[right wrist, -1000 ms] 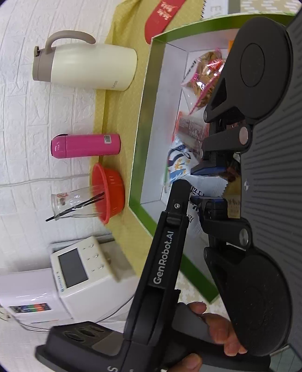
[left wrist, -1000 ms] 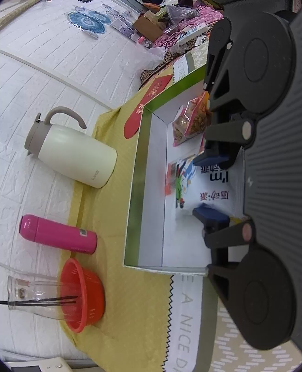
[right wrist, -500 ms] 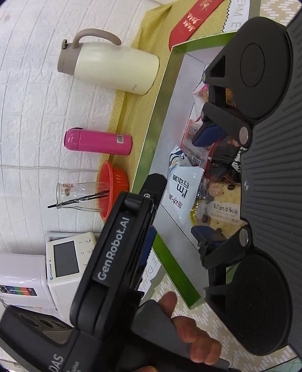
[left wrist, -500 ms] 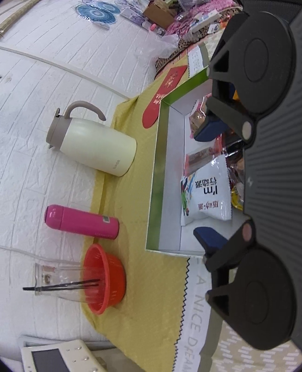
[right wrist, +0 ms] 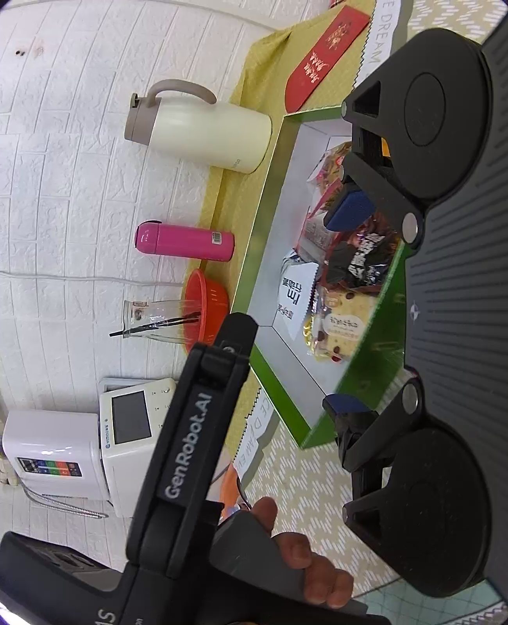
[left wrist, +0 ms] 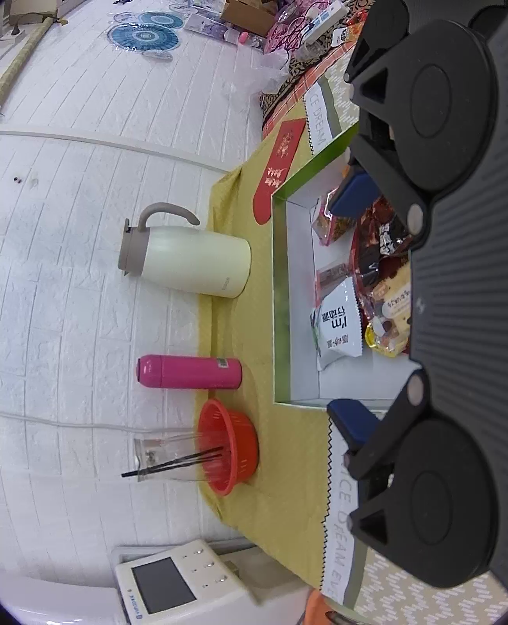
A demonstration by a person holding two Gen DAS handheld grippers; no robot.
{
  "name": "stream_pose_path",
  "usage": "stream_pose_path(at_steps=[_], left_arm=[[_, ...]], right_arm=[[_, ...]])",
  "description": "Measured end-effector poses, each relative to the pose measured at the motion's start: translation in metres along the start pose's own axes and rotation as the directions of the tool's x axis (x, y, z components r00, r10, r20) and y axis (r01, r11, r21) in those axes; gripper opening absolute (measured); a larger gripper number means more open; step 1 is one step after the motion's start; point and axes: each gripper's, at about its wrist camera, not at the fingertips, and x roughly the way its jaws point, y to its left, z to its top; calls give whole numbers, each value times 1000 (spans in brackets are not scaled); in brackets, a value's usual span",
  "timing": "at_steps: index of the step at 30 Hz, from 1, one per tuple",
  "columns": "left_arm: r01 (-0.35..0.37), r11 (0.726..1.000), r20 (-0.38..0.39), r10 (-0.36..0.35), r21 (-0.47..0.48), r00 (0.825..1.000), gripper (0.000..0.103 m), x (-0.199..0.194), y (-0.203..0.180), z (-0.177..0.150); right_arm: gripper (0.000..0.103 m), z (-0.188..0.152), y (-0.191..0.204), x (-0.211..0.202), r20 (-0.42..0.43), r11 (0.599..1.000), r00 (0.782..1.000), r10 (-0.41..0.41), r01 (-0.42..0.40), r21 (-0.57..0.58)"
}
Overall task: Organize snacks
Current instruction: 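Grasp the red sausage sticks with the right gripper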
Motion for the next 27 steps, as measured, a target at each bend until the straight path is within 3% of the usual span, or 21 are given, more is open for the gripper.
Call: stream_pose_path(at_steps=[4, 8, 14, 18, 24, 27], left_arm=[[11, 1000, 26, -10, -21, 1000, 98, -32, -3, -13], [-6, 998, -1, 6, -67, 1000, 98, -62, 1, -33], [42, 992, -22, -45, -119, 999, 98, -95, 14, -76], [41, 986, -66, -52, -160, 996, 98, -107, 22, -110], [81, 973, -82, -100, -216, 992, 98, -125, 36, -138], [79, 971, -87, -101, -224, 991, 98, -127, 43, -141]], right_arm=[[103, -10, 6, -25, 4, 1000, 1000, 7, -7, -2], [103, -30, 11, -49, 0, 999, 1000, 27, -27, 30], [102, -64, 31, -63, -75, 994, 993, 91, -85, 72], [66, -71, 49, -64, -77, 997, 994, 81, -81, 3], [66, -47, 47, -38, -57, 993, 992, 108, -111, -35], [70, -42, 43, -13, -89, 992, 988, 123, -126, -26]])
